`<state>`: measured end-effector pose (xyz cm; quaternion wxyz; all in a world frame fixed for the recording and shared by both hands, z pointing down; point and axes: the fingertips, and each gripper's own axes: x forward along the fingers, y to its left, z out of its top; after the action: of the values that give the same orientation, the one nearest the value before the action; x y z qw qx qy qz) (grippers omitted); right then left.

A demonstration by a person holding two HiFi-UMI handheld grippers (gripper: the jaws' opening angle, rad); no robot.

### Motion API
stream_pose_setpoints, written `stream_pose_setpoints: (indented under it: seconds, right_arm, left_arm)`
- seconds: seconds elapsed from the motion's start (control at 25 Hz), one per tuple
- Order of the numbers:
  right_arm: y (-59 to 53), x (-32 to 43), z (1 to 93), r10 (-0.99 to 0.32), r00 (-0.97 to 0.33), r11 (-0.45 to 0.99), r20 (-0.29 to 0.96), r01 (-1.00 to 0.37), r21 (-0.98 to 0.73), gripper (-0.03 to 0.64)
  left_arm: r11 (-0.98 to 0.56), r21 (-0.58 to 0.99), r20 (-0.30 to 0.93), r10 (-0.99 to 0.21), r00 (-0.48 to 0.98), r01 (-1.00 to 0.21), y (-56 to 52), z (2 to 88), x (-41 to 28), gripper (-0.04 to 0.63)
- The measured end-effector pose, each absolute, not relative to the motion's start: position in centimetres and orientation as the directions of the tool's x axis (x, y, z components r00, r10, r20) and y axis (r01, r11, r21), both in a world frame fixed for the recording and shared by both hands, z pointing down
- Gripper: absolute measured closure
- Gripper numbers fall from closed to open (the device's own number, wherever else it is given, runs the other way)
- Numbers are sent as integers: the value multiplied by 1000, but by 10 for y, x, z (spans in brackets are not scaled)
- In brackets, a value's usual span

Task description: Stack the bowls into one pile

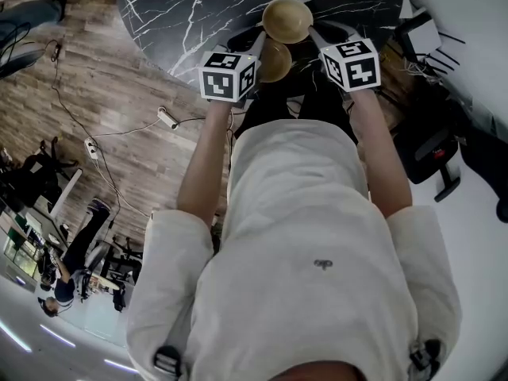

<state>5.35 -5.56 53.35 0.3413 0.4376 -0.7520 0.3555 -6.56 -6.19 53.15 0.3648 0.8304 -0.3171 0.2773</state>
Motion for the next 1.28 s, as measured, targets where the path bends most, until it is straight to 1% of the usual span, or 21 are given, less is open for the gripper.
stream_pose_setpoints:
  seconds: [0.36,0.64,1.28]
  right_arm:
    - [-35,46,528,-398,-405,399,823,-884,-243,534]
    - [-22,37,526,-388,-442,379,809,-876,-297,537]
    - [9,6,541,-305,-495,447,814,-829,-336,535]
  left_arm:
    - [-507,411,701,-355,619,-757,-49,531,-82,540]
    - [-477,401,715,-371,593,-782,-37,537,-97,540]
    - [-443,393,735,-375,565,-806,-9,554,-112,540]
